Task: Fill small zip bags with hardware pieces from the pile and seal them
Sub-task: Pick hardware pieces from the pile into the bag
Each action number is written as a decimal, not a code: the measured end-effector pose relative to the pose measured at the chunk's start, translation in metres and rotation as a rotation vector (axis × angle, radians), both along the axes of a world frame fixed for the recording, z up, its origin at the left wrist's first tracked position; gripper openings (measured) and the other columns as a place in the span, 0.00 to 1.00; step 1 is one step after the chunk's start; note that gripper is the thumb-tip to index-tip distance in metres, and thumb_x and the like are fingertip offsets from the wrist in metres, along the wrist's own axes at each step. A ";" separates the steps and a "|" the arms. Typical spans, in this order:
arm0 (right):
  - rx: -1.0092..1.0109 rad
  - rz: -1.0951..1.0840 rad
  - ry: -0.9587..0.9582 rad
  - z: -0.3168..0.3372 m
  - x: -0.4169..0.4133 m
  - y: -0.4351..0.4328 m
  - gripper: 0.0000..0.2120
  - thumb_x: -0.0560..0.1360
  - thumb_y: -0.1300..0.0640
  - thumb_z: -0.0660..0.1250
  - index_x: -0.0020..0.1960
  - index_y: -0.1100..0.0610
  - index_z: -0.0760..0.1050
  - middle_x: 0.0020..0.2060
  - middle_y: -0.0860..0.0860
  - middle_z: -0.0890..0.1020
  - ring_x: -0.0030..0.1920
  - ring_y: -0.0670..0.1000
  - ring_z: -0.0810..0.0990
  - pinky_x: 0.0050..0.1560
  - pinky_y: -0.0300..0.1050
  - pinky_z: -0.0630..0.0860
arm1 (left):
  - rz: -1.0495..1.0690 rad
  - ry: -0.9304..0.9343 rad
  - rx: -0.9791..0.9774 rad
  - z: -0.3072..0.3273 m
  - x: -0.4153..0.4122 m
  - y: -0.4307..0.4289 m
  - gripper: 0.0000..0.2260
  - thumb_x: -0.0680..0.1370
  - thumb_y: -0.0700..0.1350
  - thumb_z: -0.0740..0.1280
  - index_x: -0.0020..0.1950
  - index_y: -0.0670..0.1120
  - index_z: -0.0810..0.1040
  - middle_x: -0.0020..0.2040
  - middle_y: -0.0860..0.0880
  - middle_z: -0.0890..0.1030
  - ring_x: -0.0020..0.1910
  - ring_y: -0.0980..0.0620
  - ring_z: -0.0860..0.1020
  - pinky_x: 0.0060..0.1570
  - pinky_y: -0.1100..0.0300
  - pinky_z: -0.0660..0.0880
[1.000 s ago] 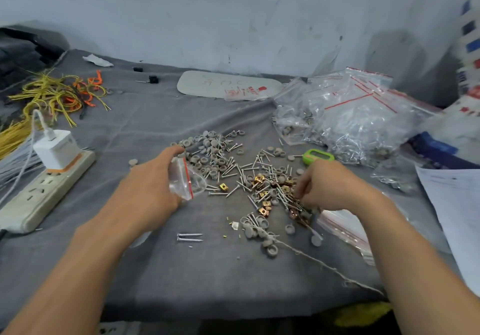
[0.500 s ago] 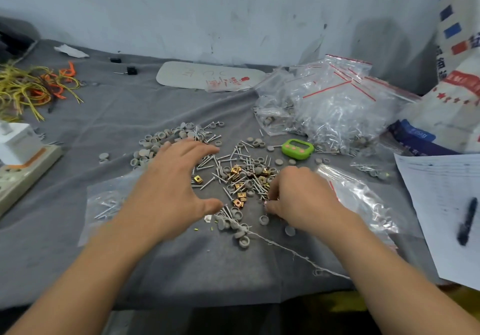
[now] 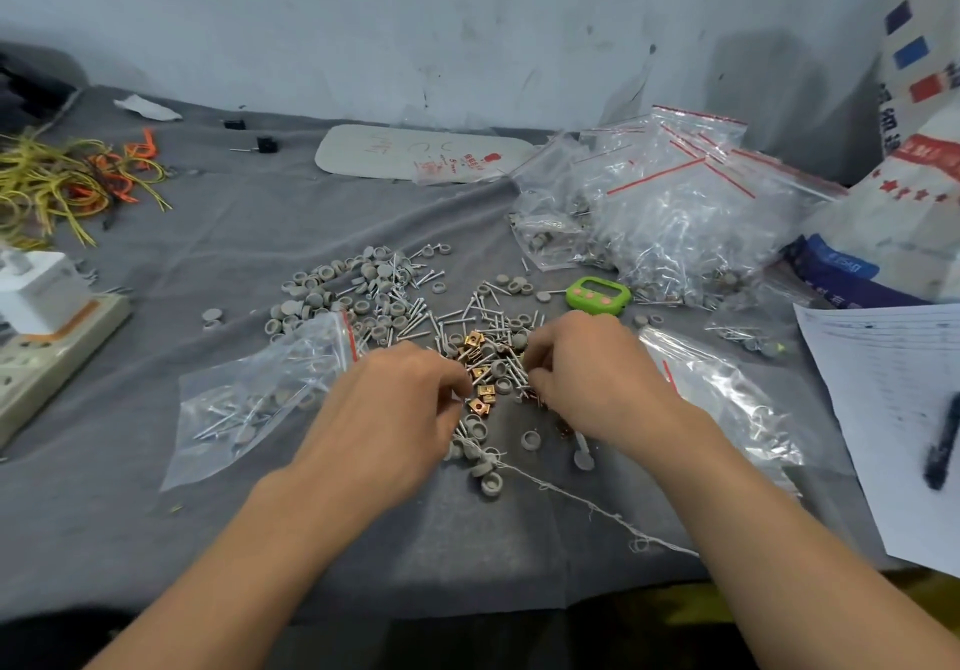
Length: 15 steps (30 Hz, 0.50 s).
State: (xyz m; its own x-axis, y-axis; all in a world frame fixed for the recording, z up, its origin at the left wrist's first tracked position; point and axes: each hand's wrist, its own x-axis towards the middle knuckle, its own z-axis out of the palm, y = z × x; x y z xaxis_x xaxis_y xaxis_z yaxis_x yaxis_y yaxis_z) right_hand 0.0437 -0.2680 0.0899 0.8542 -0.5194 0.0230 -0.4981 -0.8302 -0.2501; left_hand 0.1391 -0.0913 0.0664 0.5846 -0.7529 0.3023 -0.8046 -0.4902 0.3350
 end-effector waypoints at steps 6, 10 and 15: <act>0.091 0.199 0.065 -0.008 0.019 0.024 0.15 0.71 0.59 0.71 0.54 0.44 0.85 0.48 0.47 0.86 0.51 0.52 0.83 0.56 0.47 0.80 | 0.031 0.043 0.019 0.006 0.004 0.004 0.10 0.74 0.48 0.71 0.52 0.61 0.83 0.47 0.57 0.81 0.50 0.53 0.79 0.53 0.53 0.78; 0.054 0.225 0.076 -0.013 0.023 0.028 0.11 0.72 0.60 0.71 0.52 0.48 0.84 0.45 0.50 0.85 0.50 0.55 0.82 0.51 0.46 0.79 | 0.027 0.071 0.050 0.005 0.007 0.007 0.10 0.74 0.47 0.71 0.52 0.61 0.83 0.47 0.57 0.81 0.50 0.53 0.80 0.54 0.53 0.77; 0.097 0.194 0.054 -0.014 0.022 0.027 0.07 0.73 0.59 0.71 0.45 0.48 0.76 0.44 0.51 0.83 0.47 0.55 0.80 0.47 0.46 0.75 | 0.039 0.080 0.047 0.007 0.006 0.003 0.11 0.75 0.48 0.70 0.54 0.61 0.83 0.49 0.58 0.82 0.52 0.55 0.79 0.54 0.53 0.77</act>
State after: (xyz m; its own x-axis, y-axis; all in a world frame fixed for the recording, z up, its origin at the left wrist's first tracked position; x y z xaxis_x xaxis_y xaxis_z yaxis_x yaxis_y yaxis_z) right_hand 0.0660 -0.2409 0.0758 0.9371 -0.3425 -0.0677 -0.3461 -0.8853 -0.3106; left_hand 0.1455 -0.0888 0.0734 0.6347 -0.7414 0.2179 -0.7561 -0.5375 0.3734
